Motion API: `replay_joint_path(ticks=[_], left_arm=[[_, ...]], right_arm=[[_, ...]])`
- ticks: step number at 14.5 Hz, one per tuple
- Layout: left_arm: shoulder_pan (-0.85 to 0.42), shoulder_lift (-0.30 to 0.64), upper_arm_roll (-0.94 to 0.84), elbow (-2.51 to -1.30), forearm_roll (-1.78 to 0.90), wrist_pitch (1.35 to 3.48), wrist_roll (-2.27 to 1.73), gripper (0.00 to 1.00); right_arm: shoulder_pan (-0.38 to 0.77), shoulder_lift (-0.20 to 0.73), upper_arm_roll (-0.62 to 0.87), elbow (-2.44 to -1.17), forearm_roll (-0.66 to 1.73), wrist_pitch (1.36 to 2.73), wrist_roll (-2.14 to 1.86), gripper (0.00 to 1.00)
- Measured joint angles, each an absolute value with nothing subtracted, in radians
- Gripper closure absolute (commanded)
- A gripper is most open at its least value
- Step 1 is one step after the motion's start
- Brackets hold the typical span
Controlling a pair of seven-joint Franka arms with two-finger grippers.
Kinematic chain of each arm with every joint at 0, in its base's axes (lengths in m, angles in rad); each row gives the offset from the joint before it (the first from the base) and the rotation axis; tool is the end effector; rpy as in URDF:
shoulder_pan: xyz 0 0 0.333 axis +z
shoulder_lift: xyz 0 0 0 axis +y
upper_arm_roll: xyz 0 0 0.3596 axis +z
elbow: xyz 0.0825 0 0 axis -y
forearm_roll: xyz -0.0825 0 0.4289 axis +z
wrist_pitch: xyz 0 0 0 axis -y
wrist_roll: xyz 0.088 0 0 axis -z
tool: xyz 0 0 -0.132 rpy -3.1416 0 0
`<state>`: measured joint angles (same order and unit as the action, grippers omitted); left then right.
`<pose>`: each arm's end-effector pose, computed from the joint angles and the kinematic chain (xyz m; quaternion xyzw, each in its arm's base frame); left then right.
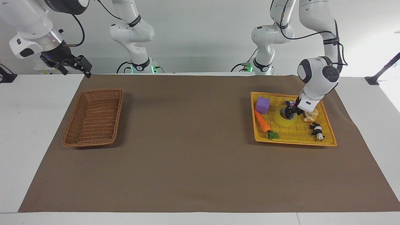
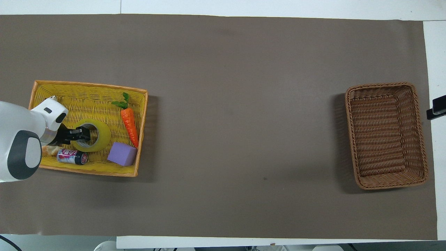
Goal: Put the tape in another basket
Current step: 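Reach the left gripper into the yellow tray and grasp the tape roll, then lift the tape roll with the left gripper toward the table center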
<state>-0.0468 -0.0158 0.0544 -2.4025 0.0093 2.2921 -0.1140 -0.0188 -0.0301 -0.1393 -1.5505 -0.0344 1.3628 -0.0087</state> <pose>0.5059 0.0042 0.2983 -0.9972 -0.0574 0.0471 0.0054 0.5541 -0.0948 0.6546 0.9938 -0.0764 -0.0798 0.0084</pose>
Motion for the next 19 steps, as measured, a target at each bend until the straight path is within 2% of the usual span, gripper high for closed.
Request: replay_joint_path(ticks=[2, 3, 5, 6, 7, 11, 14, 19], left_arm=[[-0.047, -0.014, 0.054, -2.408, 0.009, 2.293, -0.120, 0.33], [-0.047, -0.014, 0.054, -2.413, 0.009, 2.293, -0.122, 0.39], [-0.047, -0.014, 0.053, -2.424, 0.009, 2.296, -0.125, 0.76], [-0.047, -0.014, 0.053, -2.426, 0.006, 2.300, -0.125, 0.91], [-0.047, -0.017, 0.049, -2.426, -0.002, 2.302, -0.125, 1.00], [-0.047, -0.016, 0.049, -2.420, -0.002, 2.310, -0.124, 1.00], [-0.047, -0.001, 0.049, -2.367, -0.001, 2.314, -0.122, 1.00], [-0.091, 0.006, 0.043, -2.132, -0.102, 2.078, -0.124, 1.00]], right_arm=[[-0.019, -0.030, -0.139, -1.551, -0.034, 1.363, -0.009, 0.01], [-0.019, -0.030, -0.139, -1.551, -0.034, 1.363, -0.009, 0.01], [-0.019, -0.030, -0.139, -1.551, -0.034, 1.363, -0.009, 0.01], [-0.019, -0.030, -0.139, -1.551, -0.034, 1.363, -0.009, 0.01], [-0.019, -0.030, -0.139, -1.551, -0.034, 1.363, -0.009, 0.01], [-0.019, -0.030, -0.139, -1.551, -0.034, 1.363, -0.009, 0.01], [-0.019, -0.030, -0.139, -1.551, -0.034, 1.363, -0.009, 0.01], [-0.019, -0.030, -0.139, -1.551, -0.034, 1.363, -0.009, 0.01]])
